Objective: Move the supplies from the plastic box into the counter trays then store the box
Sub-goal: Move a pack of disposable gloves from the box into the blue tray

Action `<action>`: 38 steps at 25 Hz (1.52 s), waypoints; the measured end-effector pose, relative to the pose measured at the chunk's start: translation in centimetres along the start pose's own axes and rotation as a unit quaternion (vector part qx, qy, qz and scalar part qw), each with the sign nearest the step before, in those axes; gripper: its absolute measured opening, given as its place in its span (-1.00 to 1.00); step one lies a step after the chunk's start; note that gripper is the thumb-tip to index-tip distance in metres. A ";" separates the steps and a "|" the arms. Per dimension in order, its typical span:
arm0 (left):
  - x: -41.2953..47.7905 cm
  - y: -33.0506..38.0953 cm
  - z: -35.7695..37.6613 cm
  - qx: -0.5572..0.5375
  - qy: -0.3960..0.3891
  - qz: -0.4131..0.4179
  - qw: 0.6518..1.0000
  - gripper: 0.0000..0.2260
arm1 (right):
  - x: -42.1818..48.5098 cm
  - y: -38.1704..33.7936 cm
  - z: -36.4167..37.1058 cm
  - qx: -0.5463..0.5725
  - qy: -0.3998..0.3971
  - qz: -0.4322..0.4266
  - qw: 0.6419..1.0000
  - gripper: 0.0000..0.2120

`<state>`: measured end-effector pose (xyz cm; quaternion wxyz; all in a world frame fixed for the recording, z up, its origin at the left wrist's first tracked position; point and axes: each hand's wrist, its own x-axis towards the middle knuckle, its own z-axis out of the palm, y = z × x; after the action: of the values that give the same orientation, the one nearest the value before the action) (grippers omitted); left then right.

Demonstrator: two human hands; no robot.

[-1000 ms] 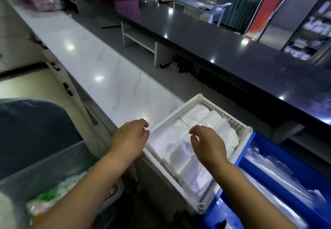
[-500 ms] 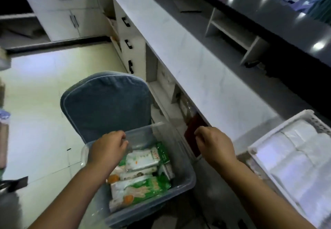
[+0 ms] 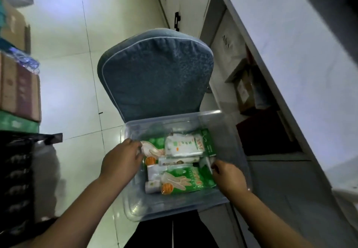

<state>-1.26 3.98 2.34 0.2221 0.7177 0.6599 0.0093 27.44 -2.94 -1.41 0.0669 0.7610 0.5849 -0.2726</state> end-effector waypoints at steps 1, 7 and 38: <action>0.1 -0.5 1.0 0.001 -0.012 -0.012 1.000 -0.77 | 1.0 0.6 1.7 -0.018 -0.028 0.010 0.999 -0.84; 0.2 -2.0 5.8 0.026 -0.070 -0.051 0.996 -0.76 | 5.6 4.6 9.5 -0.165 -0.195 0.116 0.960 -0.69; 4.7 1.3 4.1 -0.293 0.098 -0.104 0.945 -0.86 | 9.7 0.2 5.5 0.630 -0.024 0.347 0.694 -0.88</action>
<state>1.85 7.11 -2.28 0.3566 0.5437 0.7176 0.2497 27.34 2.97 -10.87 -0.3246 0.7667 -0.0316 -0.5530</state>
